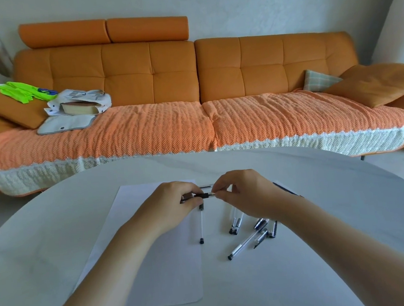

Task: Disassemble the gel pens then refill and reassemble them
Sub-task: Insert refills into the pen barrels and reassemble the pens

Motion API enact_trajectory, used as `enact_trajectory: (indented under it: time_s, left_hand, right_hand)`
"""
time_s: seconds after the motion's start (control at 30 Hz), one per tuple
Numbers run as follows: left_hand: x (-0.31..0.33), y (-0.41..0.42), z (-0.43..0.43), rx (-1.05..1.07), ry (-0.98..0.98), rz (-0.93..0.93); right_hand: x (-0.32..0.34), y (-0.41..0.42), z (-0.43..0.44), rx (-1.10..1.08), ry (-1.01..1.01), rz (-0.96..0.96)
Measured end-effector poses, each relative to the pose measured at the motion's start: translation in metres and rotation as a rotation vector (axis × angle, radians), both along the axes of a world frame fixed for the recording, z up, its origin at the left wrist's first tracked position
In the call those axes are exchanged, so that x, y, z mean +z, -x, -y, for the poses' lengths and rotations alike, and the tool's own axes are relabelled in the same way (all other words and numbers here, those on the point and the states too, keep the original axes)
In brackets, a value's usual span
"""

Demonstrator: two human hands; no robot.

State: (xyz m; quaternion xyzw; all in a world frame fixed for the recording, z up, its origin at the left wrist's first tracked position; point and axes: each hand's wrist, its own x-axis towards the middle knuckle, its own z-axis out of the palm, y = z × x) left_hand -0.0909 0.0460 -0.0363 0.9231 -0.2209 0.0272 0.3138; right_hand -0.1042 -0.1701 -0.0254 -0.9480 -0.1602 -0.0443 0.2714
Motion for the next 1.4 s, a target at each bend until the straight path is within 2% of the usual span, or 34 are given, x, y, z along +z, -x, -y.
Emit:
enact_trajectory:
  time_s: [0.23, 0.5, 0.87, 1.13, 1.27, 1.4]
  left_hand:
    - [0.005, -0.029, 0.019, 0.001, 0.007, 0.015]
    - [-0.009, -0.065, 0.049, 0.002, -0.081, 0.082]
    - [-0.026, -0.080, 0.058, -0.010, -0.364, 0.162]
    - [-0.026, -0.079, 0.052, -0.009, -0.327, 0.123]
    - [-0.033, -0.087, 0.047, 0.019, -0.256, 0.173]
    - [-0.037, -0.095, 0.037, 0.026, -0.090, -0.099]
  right_hand:
    - [0.016, -0.031, 0.018, -0.054, -0.100, -0.108]
    - [0.002, -0.072, 0.048, -0.080, -0.005, -0.117]
    - [-0.030, -0.092, 0.057, -0.132, 0.178, -0.038]
    - [-0.033, -0.093, 0.053, -0.113, 0.166, -0.056]
    - [-0.031, -0.091, 0.058, -0.123, 0.176, -0.058]
    - [-0.034, -0.091, 0.060, -0.147, 0.148, -0.079]
